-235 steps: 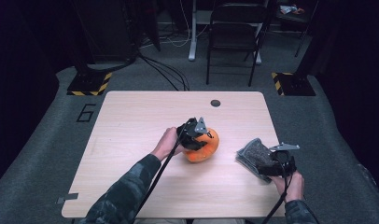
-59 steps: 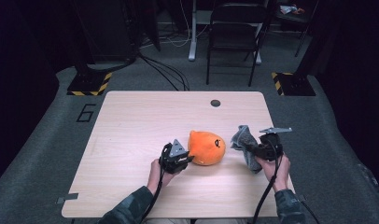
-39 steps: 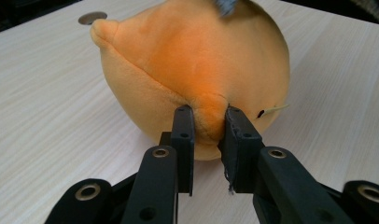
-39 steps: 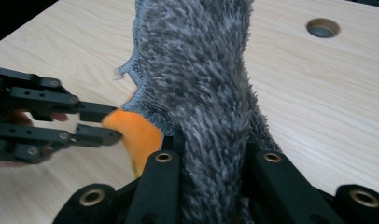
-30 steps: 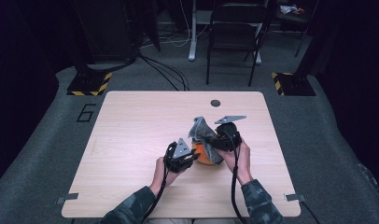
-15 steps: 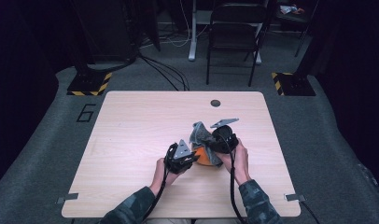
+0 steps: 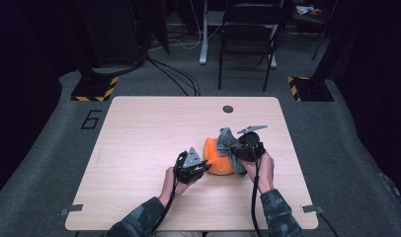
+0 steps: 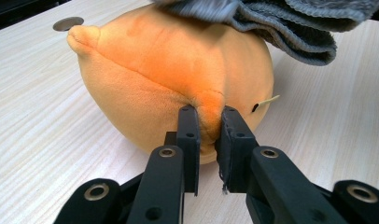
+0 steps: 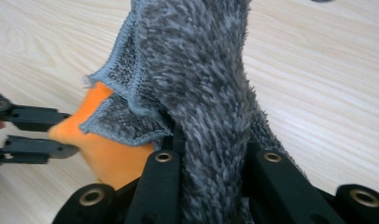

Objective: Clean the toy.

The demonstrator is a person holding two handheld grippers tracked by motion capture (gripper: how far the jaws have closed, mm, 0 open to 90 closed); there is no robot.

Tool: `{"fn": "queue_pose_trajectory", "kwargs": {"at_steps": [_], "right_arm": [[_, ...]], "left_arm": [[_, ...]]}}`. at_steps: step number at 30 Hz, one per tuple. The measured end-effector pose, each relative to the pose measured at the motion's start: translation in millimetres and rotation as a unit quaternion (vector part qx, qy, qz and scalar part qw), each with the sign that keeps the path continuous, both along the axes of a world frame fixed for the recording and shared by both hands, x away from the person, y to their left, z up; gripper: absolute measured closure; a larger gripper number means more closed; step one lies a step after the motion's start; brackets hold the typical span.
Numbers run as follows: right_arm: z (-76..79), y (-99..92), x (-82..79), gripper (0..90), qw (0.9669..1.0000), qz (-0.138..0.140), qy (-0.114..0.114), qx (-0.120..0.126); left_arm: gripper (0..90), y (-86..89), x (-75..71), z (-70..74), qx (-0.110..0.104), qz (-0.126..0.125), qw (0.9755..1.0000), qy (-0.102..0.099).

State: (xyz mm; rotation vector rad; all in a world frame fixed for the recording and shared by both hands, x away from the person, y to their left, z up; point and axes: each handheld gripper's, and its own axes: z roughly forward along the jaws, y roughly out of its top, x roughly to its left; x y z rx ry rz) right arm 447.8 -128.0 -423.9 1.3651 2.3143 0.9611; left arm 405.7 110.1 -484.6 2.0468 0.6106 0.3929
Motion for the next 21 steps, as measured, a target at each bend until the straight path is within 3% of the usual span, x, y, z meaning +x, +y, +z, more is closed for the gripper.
{"fn": "queue_pose_trajectory", "kwargs": {"at_steps": [3, 15, 17, 19, 21], "right_arm": [[-4.6, -8.8, 3.9, 77.7, 0.9997, -0.015, 0.014, 0.009], [-28.9, -37.0, 15.3, 77.7, 0.9965, -0.062, 0.055, 0.002], [-31.5, -38.5, 15.9, 77.7, 0.9963, -0.064, 0.057, -0.006], [-37.2, -38.9, 16.4, 77.7, 0.9945, -0.075, 0.065, -0.035], [-43.2, -42.0, 17.7, 77.7, 0.9931, -0.078, 0.078, -0.039]], "left_arm": [[79.8, 1.0, -0.2, -0.6, 0.001, 0.002, 1.0, 0.002], [79.6, 0.0, -0.2, -0.4, 0.004, -0.005, 1.0, -0.005], [79.6, 0.0, -0.2, -0.3, 0.005, -0.005, 1.0, -0.004], [79.6, -0.5, -0.8, 0.0, 0.005, -0.005, 1.0, -0.003], [79.6, -0.8, -1.1, 0.6, 0.005, -0.003, 1.0, -0.004]]}}
